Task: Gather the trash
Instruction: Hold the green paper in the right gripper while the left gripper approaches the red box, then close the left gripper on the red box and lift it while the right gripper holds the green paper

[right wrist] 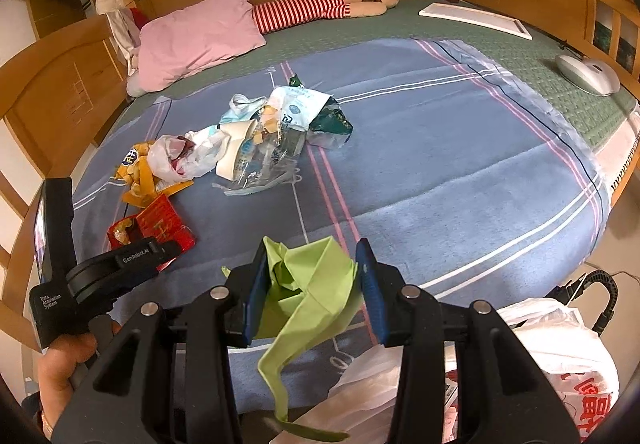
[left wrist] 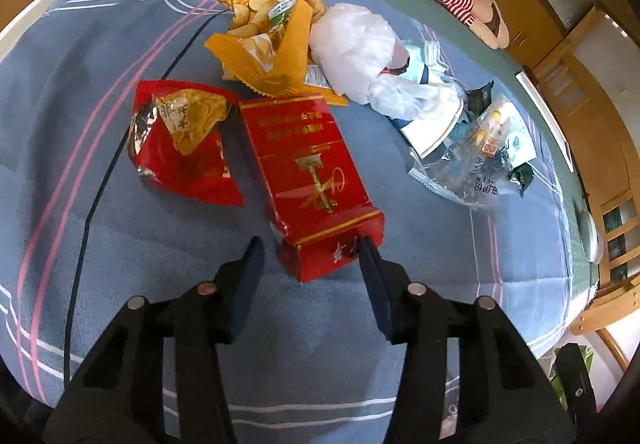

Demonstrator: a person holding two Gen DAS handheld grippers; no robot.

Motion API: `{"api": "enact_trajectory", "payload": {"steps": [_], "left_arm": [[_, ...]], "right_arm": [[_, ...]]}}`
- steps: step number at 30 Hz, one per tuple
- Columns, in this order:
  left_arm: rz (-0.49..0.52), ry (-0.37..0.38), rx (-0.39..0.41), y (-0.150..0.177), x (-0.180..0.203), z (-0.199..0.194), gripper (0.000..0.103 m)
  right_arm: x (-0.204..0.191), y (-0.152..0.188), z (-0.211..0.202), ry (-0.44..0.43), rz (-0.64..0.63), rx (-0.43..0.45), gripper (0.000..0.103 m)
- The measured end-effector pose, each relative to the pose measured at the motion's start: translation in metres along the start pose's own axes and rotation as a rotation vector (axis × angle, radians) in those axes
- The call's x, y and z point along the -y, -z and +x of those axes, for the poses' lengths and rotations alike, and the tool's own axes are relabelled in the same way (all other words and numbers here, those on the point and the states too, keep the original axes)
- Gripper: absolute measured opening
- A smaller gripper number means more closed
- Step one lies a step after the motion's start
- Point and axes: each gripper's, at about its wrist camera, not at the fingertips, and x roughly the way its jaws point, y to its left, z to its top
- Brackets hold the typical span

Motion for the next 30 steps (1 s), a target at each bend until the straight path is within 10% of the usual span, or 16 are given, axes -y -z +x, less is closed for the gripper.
{"api": "enact_trajectory", "payload": {"steps": [5, 12, 30], "left_arm": [[-0.026, -0.048, 0.016, 0.003, -0.002, -0.002, 0.082], [0.057, -0.119, 0.002, 0.003, 0.012, 0.008, 0.091], [0.095, -0.247, 0.036, 0.002, 0.005, 0.005, 0.033]], "right_arm": [[-0.001, 0.001, 0.002, 0.001, 0.002, -0.006, 0.043], [0.001, 0.005, 0.004, 0.005, 0.008, -0.019, 0.043], [0.005, 0.011, 0.008, 0.002, 0.013, -0.03, 0.043]]}}
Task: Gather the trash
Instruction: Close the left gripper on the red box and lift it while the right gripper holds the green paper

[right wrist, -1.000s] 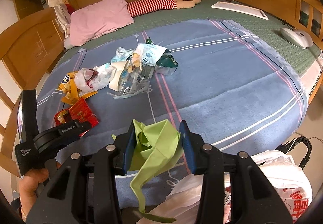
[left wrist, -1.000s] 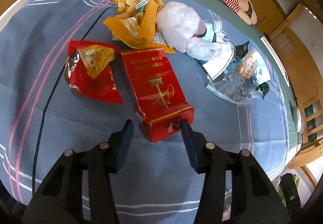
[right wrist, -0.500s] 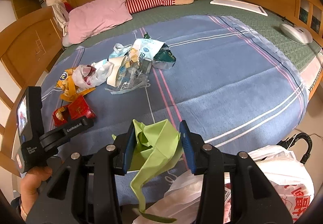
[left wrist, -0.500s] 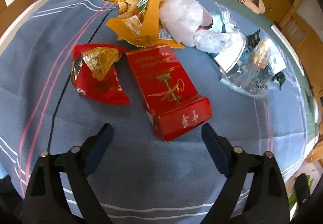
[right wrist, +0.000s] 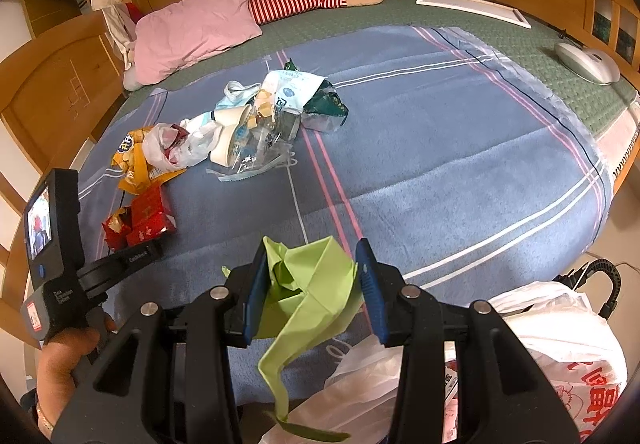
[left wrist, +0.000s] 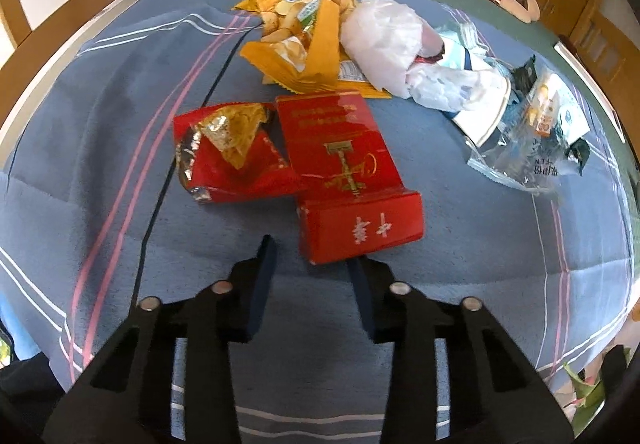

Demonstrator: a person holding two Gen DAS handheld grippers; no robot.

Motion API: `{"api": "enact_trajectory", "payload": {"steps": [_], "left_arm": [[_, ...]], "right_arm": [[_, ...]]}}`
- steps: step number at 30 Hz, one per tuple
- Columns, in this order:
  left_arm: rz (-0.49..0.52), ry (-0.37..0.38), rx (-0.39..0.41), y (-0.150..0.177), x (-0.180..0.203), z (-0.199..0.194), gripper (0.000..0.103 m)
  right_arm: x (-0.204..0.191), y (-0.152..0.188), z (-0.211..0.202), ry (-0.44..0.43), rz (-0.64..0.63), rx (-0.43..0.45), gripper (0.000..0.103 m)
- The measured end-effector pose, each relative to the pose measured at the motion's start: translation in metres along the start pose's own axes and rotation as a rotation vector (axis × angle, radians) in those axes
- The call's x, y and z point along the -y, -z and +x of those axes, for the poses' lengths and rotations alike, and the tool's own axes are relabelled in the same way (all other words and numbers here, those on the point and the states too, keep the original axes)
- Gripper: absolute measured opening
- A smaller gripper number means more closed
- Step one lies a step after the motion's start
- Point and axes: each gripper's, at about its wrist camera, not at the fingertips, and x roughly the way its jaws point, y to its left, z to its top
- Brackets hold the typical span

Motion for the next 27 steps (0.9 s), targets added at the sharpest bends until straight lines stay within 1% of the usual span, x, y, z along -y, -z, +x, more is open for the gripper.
{"api": "enact_trajectory", "payload": {"steps": [2, 3, 5, 7, 10, 12, 15, 17, 18, 19, 20, 21, 22, 24, 25, 27], "left_arm": [[-0.018, 0.004, -0.001, 0.002, -0.007, -0.002, 0.023], [-0.022, 0.005, 0.0, 0.0, -0.007, 0.0, 0.02], [-0.026, 0.015, -0.003, 0.002, -0.009, -0.002, 0.01], [-0.037, 0.036, -0.011, 0.005, -0.013, -0.006, 0.008], [-0.059, 0.073, -0.013, 0.011, -0.02, -0.014, 0.007], [-0.069, 0.08, -0.002, 0.015, -0.025, -0.021, 0.007], [-0.073, 0.059, 0.043, 0.015, -0.028, -0.031, 0.007], [-0.073, 0.023, 0.08, 0.013, -0.029, -0.036, 0.009], [-0.074, 0.012, 0.086, 0.012, -0.028, -0.036, 0.013], [-0.077, 0.005, 0.087, 0.011, -0.028, -0.036, 0.03], [-0.083, 0.0, 0.085, 0.01, -0.027, -0.035, 0.051], [-0.099, -0.002, 0.081, 0.008, -0.028, -0.033, 0.059], [-0.11, 0.001, 0.079, 0.007, -0.029, -0.033, 0.065], [-0.12, 0.003, 0.062, 0.005, -0.029, -0.027, 0.071], [-0.12, -0.001, 0.042, 0.005, -0.029, -0.021, 0.079], [-0.129, 0.0, -0.011, 0.002, -0.029, -0.009, 0.083]], "right_arm": [[-0.001, 0.001, 0.002, 0.0, 0.0, -0.002, 0.043], [-0.001, 0.002, 0.002, 0.0, 0.0, -0.003, 0.043], [-0.002, 0.002, 0.003, 0.001, -0.001, -0.004, 0.043], [-0.003, 0.003, 0.003, 0.0, 0.0, -0.005, 0.043], [-0.003, 0.003, 0.004, -0.001, 0.001, -0.006, 0.043], [-0.004, 0.004, 0.005, -0.002, 0.002, -0.007, 0.043], [-0.007, 0.005, 0.007, -0.005, 0.001, -0.01, 0.043], [-0.01, 0.005, 0.007, -0.008, -0.005, -0.01, 0.043], [-0.01, 0.005, 0.006, -0.009, -0.008, -0.01, 0.043], [-0.011, 0.006, 0.006, -0.008, -0.011, -0.009, 0.043], [-0.012, 0.006, 0.006, -0.007, -0.013, -0.008, 0.043], [-0.011, 0.006, 0.005, -0.008, -0.012, -0.008, 0.043], [-0.01, 0.005, 0.004, -0.009, -0.01, -0.007, 0.043], [-0.009, 0.004, 0.002, -0.005, -0.01, -0.003, 0.043], [-0.008, 0.004, 0.001, -0.005, -0.009, -0.002, 0.043], [-0.007, 0.004, 0.0, -0.005, -0.008, -0.002, 0.043]]}}
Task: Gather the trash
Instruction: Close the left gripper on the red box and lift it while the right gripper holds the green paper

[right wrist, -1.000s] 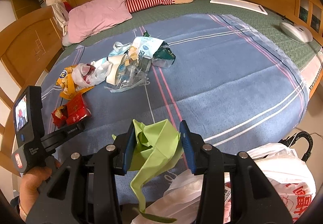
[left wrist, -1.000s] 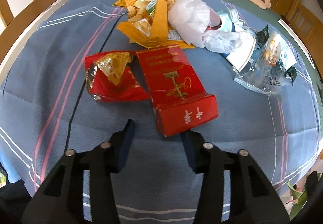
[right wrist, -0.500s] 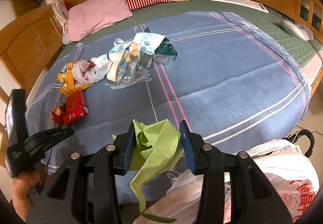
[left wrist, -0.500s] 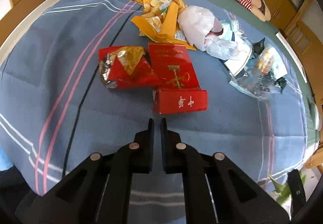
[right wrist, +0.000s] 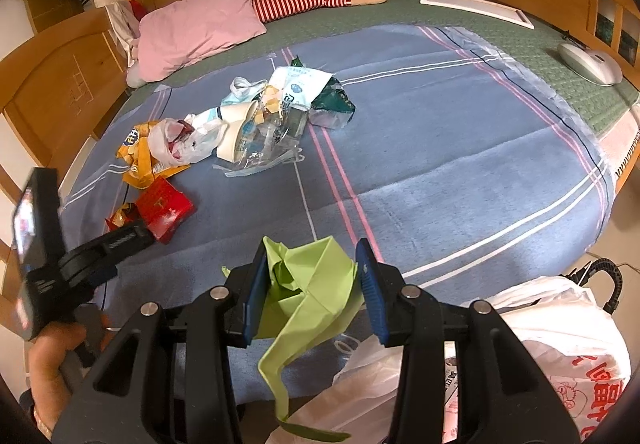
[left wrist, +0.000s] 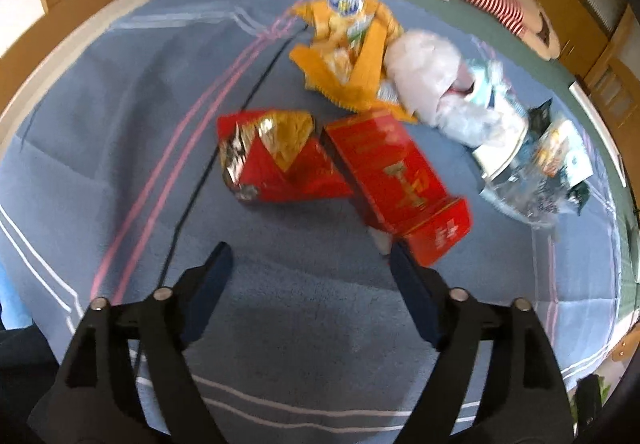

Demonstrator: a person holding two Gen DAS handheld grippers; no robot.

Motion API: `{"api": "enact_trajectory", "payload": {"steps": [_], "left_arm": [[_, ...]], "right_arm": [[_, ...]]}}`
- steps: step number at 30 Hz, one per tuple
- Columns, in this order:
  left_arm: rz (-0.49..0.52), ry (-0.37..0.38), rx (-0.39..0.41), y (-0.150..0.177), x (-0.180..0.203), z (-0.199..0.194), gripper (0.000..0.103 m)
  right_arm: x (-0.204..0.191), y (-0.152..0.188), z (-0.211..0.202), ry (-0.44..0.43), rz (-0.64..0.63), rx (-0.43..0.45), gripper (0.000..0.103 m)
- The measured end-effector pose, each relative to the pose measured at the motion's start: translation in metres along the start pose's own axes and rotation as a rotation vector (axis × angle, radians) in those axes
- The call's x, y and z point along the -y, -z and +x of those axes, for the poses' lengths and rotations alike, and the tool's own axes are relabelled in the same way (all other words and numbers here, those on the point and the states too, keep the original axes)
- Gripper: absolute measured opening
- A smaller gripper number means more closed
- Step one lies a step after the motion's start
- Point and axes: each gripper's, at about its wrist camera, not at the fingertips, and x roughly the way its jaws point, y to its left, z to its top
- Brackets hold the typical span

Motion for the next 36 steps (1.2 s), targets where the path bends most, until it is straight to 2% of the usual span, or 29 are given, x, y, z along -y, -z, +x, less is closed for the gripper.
{"api": "enact_trajectory", "payload": {"steps": [2, 6, 8, 9, 12, 14, 17, 19, 21, 23, 25, 26, 27, 28, 29, 33, 35, 36], "left_arm": [[-0.014, 0.004, -0.023, 0.0, -0.001, 0.006, 0.084], [0.02, -0.006, -0.011, 0.002, 0.002, 0.006, 0.081], [0.044, -0.036, -0.005, 0.004, 0.005, 0.006, 0.064], [0.059, -0.055, 0.002, 0.004, 0.006, 0.006, 0.059], [0.066, -0.063, 0.022, 0.003, 0.007, 0.003, 0.035], [0.061, -0.053, 0.024, 0.001, 0.007, 0.002, 0.013], [-0.032, 0.039, 0.023, -0.004, -0.009, -0.003, 0.007], [-0.161, 0.17, 0.015, -0.003, -0.031, -0.01, 0.005], [-0.25, 0.251, 0.017, 0.0, -0.05, -0.016, 0.005], [-0.293, 0.291, 0.035, 0.003, -0.061, -0.022, 0.005], [-0.309, 0.297, 0.066, 0.0, -0.064, -0.025, 0.005], [-0.3, 0.292, 0.078, -0.002, -0.059, -0.025, 0.008], [-0.282, 0.289, 0.077, -0.004, -0.051, -0.023, 0.018], [-0.251, 0.284, 0.063, -0.007, -0.039, -0.02, 0.059], [-0.224, 0.266, 0.05, -0.013, -0.025, -0.016, 0.093], [-0.126, 0.231, 0.069, -0.037, 0.017, -0.002, 0.097], [-0.101, 0.212, 0.028, -0.04, 0.034, 0.018, 0.099], [-0.052, 0.189, -0.021, -0.039, 0.045, 0.035, 0.099]], "right_arm": [[0.001, 0.0, -0.001, 0.002, -0.001, 0.0, 0.043], [0.003, 0.001, -0.003, 0.002, 0.002, 0.001, 0.043], [0.004, 0.001, -0.003, 0.001, 0.003, 0.001, 0.043], [0.004, 0.002, -0.003, 0.002, 0.003, 0.002, 0.043], [0.005, 0.002, -0.003, 0.002, 0.005, 0.002, 0.043], [0.004, 0.002, -0.003, 0.002, 0.005, 0.002, 0.043], [0.005, 0.002, -0.003, 0.004, 0.007, 0.0, 0.043], [0.006, 0.001, -0.004, 0.003, 0.01, 0.005, 0.043], [0.006, 0.001, -0.006, 0.003, 0.013, 0.01, 0.043], [0.007, 0.001, -0.005, 0.001, 0.02, 0.01, 0.043], [0.008, 0.001, -0.005, -0.002, 0.025, 0.01, 0.043], [0.008, 0.001, -0.006, -0.005, 0.028, 0.01, 0.043], [0.008, 0.0, -0.007, -0.01, 0.03, 0.011, 0.043], [0.008, -0.001, -0.008, -0.013, 0.031, 0.014, 0.043], [0.009, -0.003, -0.011, -0.015, 0.033, 0.021, 0.043], [0.013, -0.006, -0.02, -0.009, 0.026, 0.043, 0.043], [0.015, -0.005, -0.02, 0.0, 0.013, 0.041, 0.043], [0.017, -0.004, -0.019, 0.003, 0.009, 0.036, 0.043]]}}
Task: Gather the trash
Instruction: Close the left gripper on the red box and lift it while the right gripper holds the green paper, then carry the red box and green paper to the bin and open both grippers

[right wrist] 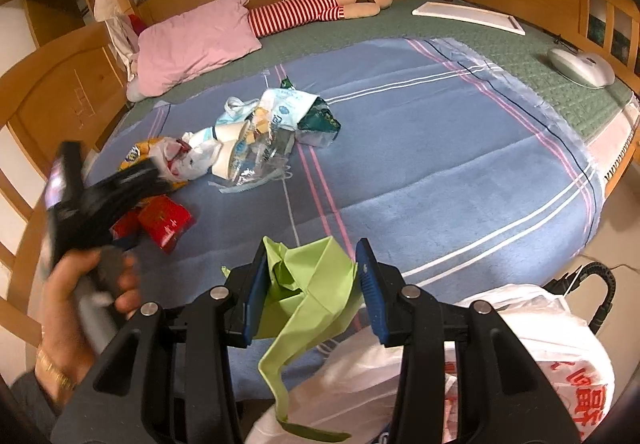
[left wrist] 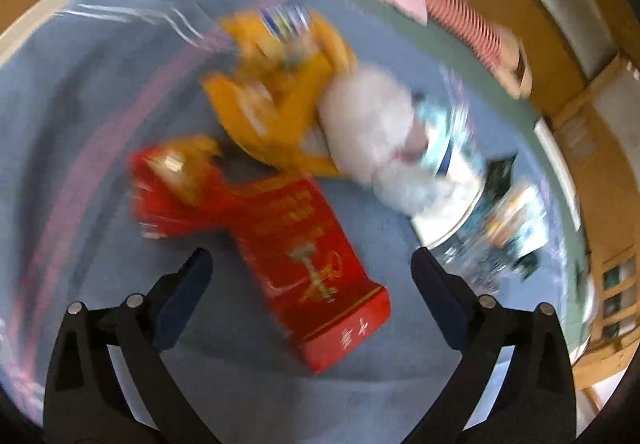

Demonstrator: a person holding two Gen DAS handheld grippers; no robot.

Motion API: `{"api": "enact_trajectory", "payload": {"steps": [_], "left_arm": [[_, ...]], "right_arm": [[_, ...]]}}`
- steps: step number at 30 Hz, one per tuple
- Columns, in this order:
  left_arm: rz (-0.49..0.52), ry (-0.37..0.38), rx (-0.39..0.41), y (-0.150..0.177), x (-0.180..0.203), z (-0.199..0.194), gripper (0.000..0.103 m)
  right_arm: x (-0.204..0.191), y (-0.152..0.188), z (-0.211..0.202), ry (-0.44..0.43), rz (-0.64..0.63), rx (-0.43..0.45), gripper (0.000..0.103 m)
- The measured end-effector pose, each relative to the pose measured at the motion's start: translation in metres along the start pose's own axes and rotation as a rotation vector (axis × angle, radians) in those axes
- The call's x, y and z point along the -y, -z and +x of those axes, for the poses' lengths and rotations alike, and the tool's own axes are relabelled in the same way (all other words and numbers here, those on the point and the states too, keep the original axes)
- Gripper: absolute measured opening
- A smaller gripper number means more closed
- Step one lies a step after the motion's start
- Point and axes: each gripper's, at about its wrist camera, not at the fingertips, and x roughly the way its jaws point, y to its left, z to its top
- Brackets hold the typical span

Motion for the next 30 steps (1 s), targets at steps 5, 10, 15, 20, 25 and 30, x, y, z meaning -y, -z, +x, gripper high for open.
{"api": "enact_trajectory", "payload": {"steps": [5, 10, 15, 20, 25, 30], "left_arm": [[0.111, -0.047, 0.029, 0.005, 0.018, 0.0, 0.075], [0.015, 0.017, 0.013, 0.018, -0.006, -0.024, 0.057], [0.069, 0.138, 0.091, 0.039, -0.01, -0.064, 0.057], [0.12, 0.375, 0.096, 0.078, -0.009, -0.099, 0.057], [0.303, 0.506, 0.117, 0.131, 0.013, -0.129, 0.057], [0.486, 0.559, 0.087, 0.174, 0.037, -0.141, 0.057]], "right_arm": [[0.013, -0.001, 0.007, 0.01, 0.025, -0.013, 0.043], [0.014, -0.001, 0.008, -0.006, 0.043, -0.011, 0.043], [0.011, -0.001, -0.009, -0.054, 0.039, 0.002, 0.043], [0.025, -0.001, -0.045, -0.089, 0.0, 0.035, 0.043], [0.064, 0.016, -0.078, -0.13, -0.069, -0.024, 0.043], [0.083, 0.059, -0.09, -0.074, -0.231, -0.15, 0.056]]}}
